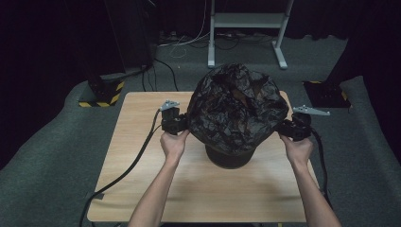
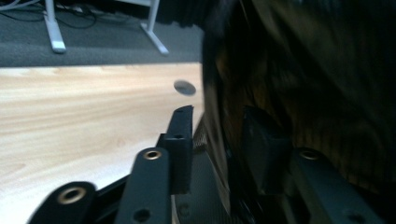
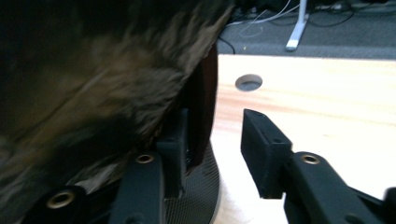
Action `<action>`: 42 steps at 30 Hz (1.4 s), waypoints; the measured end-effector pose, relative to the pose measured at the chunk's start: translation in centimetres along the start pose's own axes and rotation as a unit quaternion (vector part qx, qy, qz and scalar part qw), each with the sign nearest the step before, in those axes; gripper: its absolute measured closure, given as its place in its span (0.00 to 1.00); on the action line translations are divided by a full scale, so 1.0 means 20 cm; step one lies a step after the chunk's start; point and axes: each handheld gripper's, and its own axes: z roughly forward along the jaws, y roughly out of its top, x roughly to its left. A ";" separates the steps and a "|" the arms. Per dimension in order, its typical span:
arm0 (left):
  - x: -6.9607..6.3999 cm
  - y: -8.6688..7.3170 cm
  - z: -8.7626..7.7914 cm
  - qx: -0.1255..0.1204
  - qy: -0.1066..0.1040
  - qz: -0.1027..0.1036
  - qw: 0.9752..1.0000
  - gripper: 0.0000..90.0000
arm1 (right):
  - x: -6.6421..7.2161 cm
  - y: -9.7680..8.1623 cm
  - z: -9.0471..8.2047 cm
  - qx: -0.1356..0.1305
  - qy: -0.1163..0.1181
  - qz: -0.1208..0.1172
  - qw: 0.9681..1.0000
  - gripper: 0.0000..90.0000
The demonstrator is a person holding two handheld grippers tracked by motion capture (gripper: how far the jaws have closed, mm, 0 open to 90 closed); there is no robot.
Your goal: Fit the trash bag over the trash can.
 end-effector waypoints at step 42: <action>0.12 0.05 0.28 0.087 -0.029 -0.048 0.995 1.00 | -0.07 0.08 0.22 0.061 0.022 0.025 0.998 1.00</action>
